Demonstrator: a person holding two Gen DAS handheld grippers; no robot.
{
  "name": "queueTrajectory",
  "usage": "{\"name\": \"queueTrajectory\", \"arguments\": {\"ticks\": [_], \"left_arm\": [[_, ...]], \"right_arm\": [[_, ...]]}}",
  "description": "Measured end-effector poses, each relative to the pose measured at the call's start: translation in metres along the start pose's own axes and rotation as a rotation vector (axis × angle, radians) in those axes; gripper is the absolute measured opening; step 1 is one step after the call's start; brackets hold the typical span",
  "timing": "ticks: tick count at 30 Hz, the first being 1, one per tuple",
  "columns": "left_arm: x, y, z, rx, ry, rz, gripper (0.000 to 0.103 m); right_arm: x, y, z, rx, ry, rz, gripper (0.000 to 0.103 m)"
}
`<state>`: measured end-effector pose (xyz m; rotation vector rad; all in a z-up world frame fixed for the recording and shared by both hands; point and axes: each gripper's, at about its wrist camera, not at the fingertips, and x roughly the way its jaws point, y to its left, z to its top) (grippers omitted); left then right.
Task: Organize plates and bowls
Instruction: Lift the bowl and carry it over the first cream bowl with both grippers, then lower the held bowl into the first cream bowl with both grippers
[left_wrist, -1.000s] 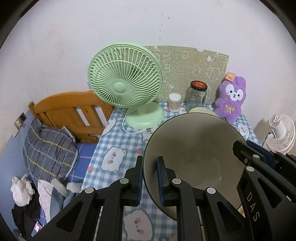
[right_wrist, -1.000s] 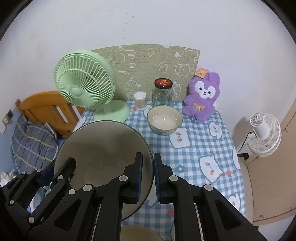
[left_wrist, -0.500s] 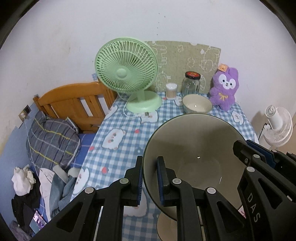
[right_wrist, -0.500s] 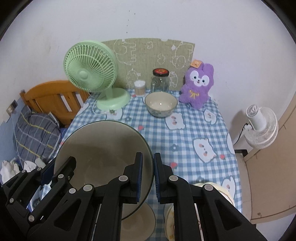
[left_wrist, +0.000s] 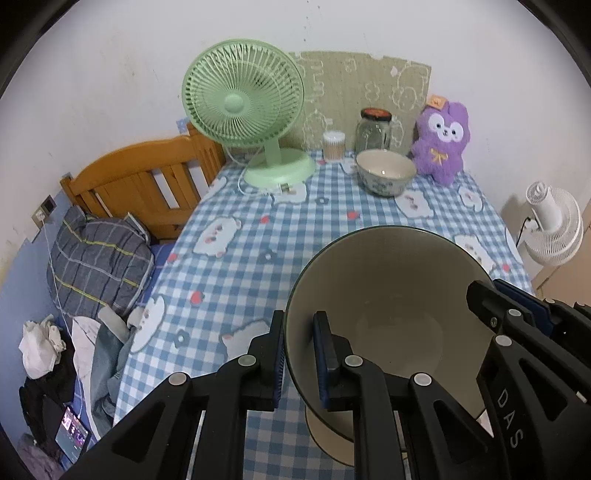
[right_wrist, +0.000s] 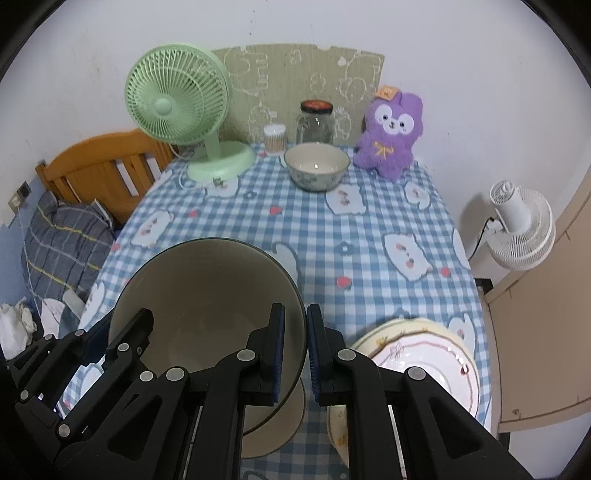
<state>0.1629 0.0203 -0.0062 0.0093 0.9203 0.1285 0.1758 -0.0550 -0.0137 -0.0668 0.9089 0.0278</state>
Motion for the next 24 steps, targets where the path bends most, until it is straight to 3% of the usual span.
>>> {"name": "queueTrajectory", "arguments": {"ticks": [24], "left_arm": [[0.041, -0.007, -0.047, -0.004, 0.115, -0.030, 0.012]], "right_arm": [[0.043, -0.003, -0.045, -0.008, 0.114, -0.021, 0.015]]}}
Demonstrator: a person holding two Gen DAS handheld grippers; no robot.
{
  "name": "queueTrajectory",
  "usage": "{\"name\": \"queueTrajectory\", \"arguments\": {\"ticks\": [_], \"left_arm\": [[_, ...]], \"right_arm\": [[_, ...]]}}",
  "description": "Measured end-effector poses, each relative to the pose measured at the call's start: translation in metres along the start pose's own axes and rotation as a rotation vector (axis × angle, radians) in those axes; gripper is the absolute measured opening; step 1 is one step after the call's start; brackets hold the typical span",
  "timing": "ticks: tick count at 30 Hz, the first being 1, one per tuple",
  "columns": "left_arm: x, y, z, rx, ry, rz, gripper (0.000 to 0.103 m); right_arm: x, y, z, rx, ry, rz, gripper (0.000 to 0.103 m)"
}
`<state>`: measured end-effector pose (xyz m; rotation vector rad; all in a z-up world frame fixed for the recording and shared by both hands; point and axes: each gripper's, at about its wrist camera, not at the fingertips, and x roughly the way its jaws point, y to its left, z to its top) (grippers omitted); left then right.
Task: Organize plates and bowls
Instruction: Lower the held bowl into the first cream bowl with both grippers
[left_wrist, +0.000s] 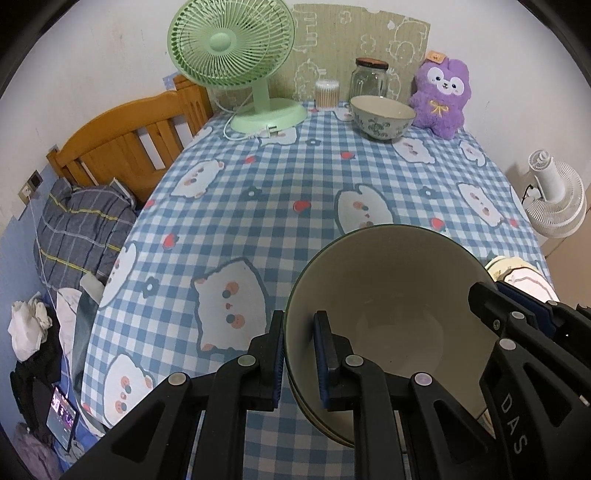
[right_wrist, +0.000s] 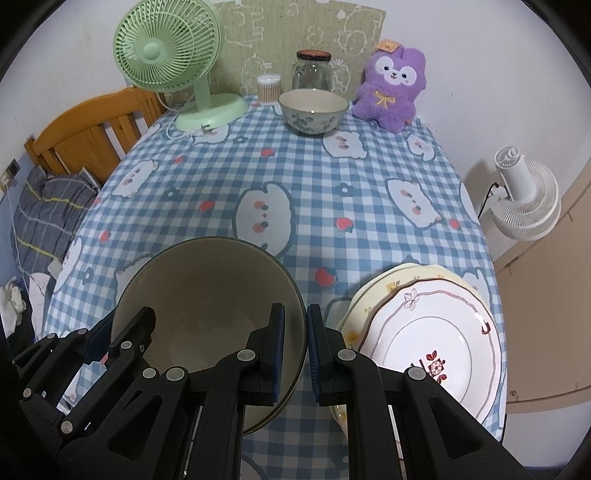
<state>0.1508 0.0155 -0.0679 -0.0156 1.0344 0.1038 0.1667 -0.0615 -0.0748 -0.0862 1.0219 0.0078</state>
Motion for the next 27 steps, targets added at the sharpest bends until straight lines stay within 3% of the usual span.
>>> {"name": "queueTrajectory", "arguments": {"ticks": [20, 25, 27], "left_arm": [[0.016, -0.001, -0.008, -0.001, 0.046, -0.022, 0.012], [0.016, -0.001, -0.010, -0.011, 0.059, -0.052, 0.021], [0.016, 0.000, -0.010, -0.013, 0.064, -0.063, 0.031]], "right_arm": [[0.014, 0.000, -0.008, 0.025, 0.037, -0.004, 0.015], [0.012, -0.001, -0.010, 0.040, 0.040, 0.018, 0.018], [0.011, -0.003, -0.011, 0.043, 0.043, 0.033, 0.018]]}}
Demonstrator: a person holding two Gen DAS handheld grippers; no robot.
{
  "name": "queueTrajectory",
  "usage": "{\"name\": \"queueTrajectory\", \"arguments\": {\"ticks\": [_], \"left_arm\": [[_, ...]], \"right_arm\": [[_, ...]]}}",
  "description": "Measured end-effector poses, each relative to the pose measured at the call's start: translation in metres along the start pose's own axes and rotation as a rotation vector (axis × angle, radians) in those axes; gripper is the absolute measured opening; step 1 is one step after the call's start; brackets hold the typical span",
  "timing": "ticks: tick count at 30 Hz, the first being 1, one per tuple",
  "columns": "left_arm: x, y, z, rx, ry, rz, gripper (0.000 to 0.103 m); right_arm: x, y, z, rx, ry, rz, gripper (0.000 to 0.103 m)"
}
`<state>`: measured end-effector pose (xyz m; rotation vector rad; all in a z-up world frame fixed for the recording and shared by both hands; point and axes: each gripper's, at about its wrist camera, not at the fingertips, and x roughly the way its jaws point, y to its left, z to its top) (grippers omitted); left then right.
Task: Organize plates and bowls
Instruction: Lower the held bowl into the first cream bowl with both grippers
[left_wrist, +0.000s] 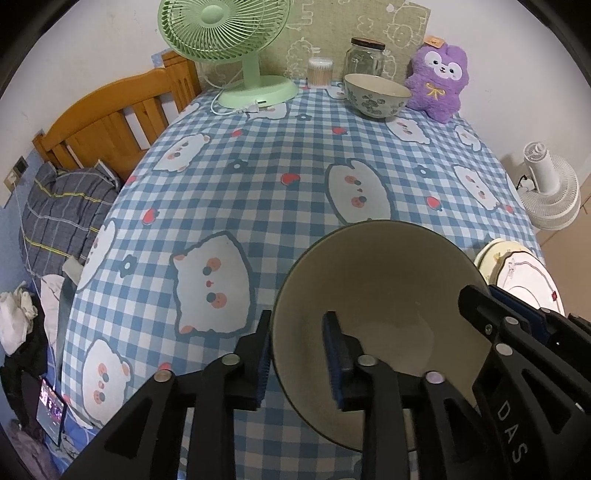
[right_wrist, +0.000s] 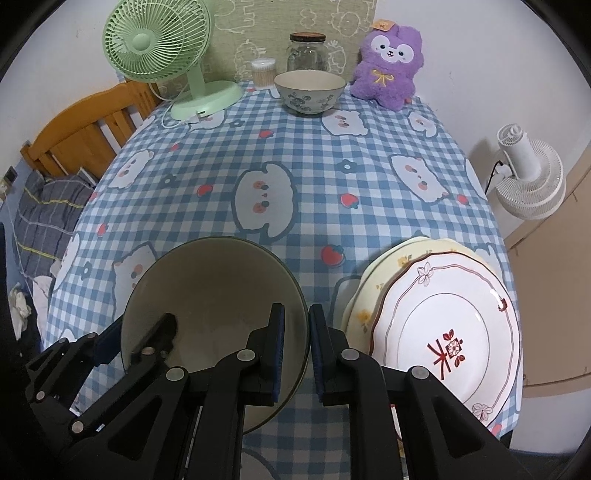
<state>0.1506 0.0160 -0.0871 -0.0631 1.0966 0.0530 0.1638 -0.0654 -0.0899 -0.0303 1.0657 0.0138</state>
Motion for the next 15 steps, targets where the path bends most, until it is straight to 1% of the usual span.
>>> {"name": "queueTrajectory", "arguments": {"ticks": [3, 4, 5, 6, 7, 8, 9, 11, 13, 14, 15], "left_arm": [[-0.001, -0.002, -0.001, -0.007, 0.010, -0.001, 0.038], [-0.003, -0.003, -0.001, -0.007, 0.008, -0.003, 0.039], [-0.004, -0.003, -0.001, -0.006, 0.008, -0.004, 0.041], [-0.006, -0.004, -0.001, -0.006, 0.004, -0.005, 0.045], [-0.008, -0.004, 0.000, -0.007, -0.001, -0.004, 0.049], [-0.012, -0.004, 0.000, -0.009, -0.010, 0.000, 0.053], [-0.014, -0.003, 0.000, -0.014, -0.017, -0.004, 0.058], [-0.022, -0.002, 0.002, -0.021, -0.038, -0.002, 0.067], [-0.029, -0.001, 0.004, -0.020, -0.056, 0.001, 0.070], [-0.034, -0.001, 0.005, -0.018, -0.064, 0.000, 0.072], [-0.038, -0.001, 0.006, -0.019, -0.069, 0.001, 0.074]], "right_arm": [[-0.002, -0.001, 0.000, -0.002, 0.008, 0.021, 0.019], [-0.002, -0.001, 0.000, -0.002, 0.008, 0.028, 0.020], [-0.004, -0.002, 0.000, -0.008, 0.004, 0.035, 0.025], [-0.006, -0.001, 0.000, -0.014, -0.002, 0.042, 0.041], [-0.009, -0.001, 0.001, -0.017, -0.013, 0.046, 0.049], [-0.013, -0.001, 0.000, -0.015, -0.034, 0.038, 0.062], [-0.018, -0.002, 0.000, -0.011, -0.057, 0.034, 0.068], [-0.026, -0.002, 0.001, -0.010, -0.075, 0.046, 0.069], [-0.033, -0.001, 0.003, -0.005, -0.084, 0.059, 0.071], [-0.037, -0.001, 0.003, -0.002, -0.091, 0.060, 0.074], [-0.042, -0.001, 0.004, 0.000, -0.102, 0.061, 0.075]]}}
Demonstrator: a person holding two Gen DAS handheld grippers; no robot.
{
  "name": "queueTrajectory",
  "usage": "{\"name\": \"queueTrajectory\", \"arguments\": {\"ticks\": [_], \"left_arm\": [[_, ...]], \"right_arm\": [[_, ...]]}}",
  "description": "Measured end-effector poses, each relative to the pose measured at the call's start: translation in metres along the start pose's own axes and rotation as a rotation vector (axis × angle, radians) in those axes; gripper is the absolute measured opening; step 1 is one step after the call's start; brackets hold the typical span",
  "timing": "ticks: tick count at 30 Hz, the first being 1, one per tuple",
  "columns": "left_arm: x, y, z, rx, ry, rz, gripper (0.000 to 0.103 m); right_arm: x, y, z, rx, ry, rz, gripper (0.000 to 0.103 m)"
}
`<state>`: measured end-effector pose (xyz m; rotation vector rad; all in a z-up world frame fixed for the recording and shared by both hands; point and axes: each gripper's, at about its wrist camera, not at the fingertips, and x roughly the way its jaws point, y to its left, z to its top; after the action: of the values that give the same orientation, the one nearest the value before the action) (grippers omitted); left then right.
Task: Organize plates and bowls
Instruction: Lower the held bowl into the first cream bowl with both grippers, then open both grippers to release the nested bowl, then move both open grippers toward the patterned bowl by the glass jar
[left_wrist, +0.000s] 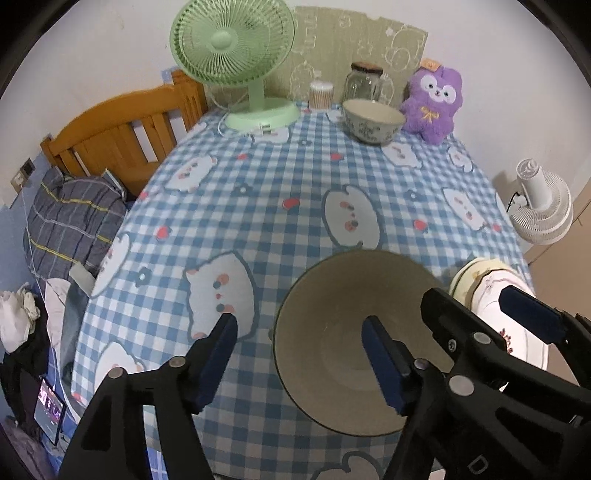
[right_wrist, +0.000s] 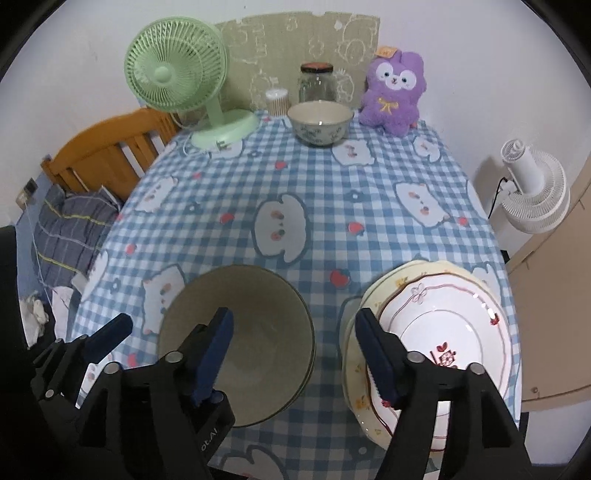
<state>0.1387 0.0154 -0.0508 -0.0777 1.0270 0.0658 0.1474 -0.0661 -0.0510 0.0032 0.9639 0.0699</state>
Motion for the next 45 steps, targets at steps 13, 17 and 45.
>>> {"name": "queueTrajectory", "arguments": {"ticks": [13, 17, 45], "left_arm": [[-0.067, -0.006, 0.027, 0.006, -0.123, -0.036, 0.087], [-0.087, -0.008, 0.037, 0.011, -0.166, -0.040, 0.091], [-0.119, -0.018, 0.135, 0.040, -0.276, -0.067, 0.092]], "right_arm": [[-0.076, -0.005, 0.027, 0.041, -0.161, 0.005, 0.086], [-0.096, -0.004, 0.035, 0.054, -0.197, -0.014, 0.089], [-0.132, -0.009, 0.133, 0.092, -0.317, -0.047, 0.092]]}}
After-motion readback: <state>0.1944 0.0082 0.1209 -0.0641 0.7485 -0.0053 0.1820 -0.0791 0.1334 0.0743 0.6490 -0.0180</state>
